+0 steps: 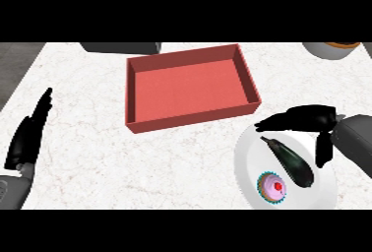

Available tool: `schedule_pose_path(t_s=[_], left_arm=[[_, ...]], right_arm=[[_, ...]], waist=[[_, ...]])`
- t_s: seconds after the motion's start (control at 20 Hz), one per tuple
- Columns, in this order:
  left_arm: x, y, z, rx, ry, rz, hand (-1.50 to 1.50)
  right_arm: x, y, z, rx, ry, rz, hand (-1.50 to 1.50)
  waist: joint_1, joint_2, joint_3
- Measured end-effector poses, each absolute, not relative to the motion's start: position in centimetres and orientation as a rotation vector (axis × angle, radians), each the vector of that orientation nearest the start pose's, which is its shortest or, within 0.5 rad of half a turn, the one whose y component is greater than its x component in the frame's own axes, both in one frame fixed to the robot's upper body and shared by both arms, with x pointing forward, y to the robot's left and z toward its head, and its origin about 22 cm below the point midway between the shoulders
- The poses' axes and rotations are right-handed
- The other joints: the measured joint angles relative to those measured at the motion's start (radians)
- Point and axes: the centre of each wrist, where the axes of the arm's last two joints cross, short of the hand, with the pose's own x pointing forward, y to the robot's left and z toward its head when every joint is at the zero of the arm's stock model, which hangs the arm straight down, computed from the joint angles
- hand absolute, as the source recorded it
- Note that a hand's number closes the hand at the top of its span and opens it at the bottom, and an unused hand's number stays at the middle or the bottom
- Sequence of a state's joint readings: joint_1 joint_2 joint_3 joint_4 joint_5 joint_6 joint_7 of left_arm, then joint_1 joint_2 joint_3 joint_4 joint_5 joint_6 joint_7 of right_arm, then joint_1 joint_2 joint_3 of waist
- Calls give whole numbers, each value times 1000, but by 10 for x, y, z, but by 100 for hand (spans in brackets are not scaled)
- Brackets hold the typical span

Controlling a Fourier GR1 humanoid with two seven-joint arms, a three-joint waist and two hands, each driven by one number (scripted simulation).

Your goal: Pick the eggplant from the plate and place it in the cardboard box

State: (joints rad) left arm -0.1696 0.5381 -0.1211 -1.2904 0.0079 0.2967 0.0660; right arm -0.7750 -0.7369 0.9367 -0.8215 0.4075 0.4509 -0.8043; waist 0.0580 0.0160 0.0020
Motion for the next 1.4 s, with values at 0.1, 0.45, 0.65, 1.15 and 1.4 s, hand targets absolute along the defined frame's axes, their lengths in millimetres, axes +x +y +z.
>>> schedule_pose_path(t_s=[0.1,0.45,0.65,1.15,1.4], left_arm=[[279,345,20,623,-1398,-242,0],[275,345,19,630,-1391,-233,0],[270,348,16,631,-1383,-226,0],[268,355,14,637,-1376,-218,0],[262,356,10,639,-1366,-220,0]], right_arm=[[377,-299,48,196,-1113,2007,-150],[386,-283,31,218,-1101,2054,-150],[388,-283,28,232,-1097,2071,-150],[385,-277,31,317,-1159,2076,-150],[376,-279,29,340,-1126,2116,-150]], waist=[[-8,-2,-1],[-19,-6,-1],[-26,-9,-2],[-42,-12,-2],[-47,-16,-3]])
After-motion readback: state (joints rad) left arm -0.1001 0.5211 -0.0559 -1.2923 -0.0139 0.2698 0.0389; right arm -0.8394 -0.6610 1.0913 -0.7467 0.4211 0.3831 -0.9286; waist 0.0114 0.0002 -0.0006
